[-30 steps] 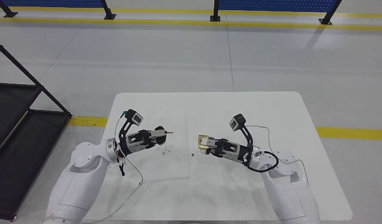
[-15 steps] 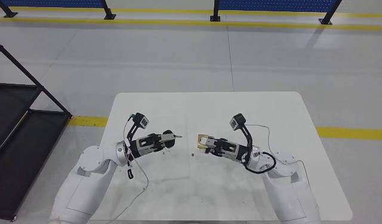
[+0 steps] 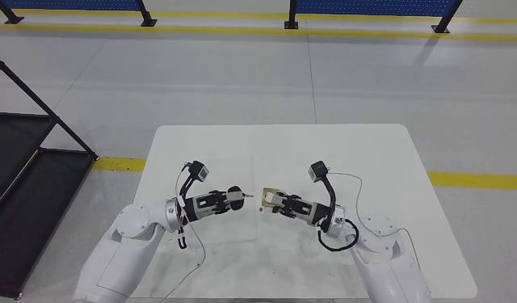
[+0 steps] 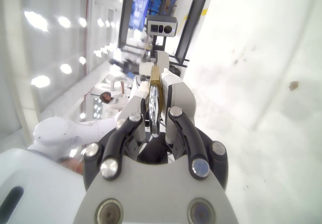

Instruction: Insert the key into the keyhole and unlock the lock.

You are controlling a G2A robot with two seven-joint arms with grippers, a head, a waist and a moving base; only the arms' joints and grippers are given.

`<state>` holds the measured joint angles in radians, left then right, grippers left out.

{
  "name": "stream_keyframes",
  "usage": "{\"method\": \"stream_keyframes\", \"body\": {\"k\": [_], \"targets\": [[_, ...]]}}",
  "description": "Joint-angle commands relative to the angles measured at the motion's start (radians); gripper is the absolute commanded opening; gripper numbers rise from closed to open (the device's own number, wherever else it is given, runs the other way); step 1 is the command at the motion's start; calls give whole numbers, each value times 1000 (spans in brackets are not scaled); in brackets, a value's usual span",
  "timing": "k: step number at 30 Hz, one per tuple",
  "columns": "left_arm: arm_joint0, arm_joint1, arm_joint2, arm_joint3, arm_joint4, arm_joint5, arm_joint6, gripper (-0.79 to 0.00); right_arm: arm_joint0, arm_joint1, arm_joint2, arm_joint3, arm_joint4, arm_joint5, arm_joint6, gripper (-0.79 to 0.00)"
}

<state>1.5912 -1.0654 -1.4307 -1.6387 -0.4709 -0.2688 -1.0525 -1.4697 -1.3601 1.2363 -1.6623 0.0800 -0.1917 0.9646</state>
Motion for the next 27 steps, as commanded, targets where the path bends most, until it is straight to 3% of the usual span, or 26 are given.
{"method": "stream_keyframes", "body": {"k": [1,17,27], "targets": [[1,0,5,-1,-6,-4,-1,-785,3,3,-2,2,10,3,8,-785],[14,5,12,-19,-21,-12,-6,-785,40,24,-26,27,100,32,77,-785],[18,8,17,-22,-27,-12,0,-785,48,35,-45,32,85,25,51,-785]]}}
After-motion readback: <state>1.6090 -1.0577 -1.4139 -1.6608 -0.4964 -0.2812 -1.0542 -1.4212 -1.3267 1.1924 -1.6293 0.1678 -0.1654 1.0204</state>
